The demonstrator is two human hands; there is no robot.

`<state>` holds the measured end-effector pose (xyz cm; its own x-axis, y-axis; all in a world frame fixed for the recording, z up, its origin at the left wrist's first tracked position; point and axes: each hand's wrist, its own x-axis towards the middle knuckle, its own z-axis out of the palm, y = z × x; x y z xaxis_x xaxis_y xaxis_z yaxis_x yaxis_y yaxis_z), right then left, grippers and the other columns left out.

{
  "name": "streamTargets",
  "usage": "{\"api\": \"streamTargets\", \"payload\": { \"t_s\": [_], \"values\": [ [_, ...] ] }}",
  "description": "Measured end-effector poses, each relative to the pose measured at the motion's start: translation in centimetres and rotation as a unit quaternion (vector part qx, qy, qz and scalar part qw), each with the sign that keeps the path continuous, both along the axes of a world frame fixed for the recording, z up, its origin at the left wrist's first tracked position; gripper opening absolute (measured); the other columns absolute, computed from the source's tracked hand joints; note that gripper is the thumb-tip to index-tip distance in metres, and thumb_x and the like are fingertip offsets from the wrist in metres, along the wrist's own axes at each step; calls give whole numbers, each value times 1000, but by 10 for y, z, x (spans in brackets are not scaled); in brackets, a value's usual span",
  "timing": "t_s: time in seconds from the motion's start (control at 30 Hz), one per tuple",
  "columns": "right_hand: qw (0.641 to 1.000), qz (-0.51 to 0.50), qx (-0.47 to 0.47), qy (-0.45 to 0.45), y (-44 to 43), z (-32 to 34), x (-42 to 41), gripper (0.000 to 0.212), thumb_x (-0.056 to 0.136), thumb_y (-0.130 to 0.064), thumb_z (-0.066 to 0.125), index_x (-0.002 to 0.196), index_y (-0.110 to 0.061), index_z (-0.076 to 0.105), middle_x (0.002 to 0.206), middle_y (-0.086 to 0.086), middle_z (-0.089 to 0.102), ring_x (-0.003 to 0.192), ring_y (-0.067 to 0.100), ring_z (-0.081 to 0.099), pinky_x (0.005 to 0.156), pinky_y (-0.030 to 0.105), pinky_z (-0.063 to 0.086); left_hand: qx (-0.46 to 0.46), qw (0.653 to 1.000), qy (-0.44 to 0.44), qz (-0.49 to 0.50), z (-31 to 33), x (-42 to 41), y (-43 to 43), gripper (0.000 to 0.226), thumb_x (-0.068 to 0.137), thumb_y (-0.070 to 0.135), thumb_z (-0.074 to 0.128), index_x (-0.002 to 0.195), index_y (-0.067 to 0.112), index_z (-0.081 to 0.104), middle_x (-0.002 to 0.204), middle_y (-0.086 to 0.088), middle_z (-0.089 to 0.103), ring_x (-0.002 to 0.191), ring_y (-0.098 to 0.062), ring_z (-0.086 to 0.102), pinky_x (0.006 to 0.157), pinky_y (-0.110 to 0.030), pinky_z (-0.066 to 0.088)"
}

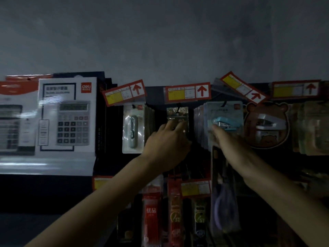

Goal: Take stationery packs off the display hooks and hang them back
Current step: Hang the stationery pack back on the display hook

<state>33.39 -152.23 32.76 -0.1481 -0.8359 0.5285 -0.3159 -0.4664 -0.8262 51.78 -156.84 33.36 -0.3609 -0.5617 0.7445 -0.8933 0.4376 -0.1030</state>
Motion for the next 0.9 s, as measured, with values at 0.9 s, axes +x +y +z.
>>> {"api": "streamTargets", "payload": {
  "t_s": [0.9],
  "values": [
    [981,169,-59,-75,30,-20,23,22,92,-28,74,107,-12,77,96,10,80,88,28,78,87,48,61,163,729,541,-386,-8,18,72,20,89,11,77,108,11,73,94,-2,80,85,-17,78,68,-26,63]
  ]
}}
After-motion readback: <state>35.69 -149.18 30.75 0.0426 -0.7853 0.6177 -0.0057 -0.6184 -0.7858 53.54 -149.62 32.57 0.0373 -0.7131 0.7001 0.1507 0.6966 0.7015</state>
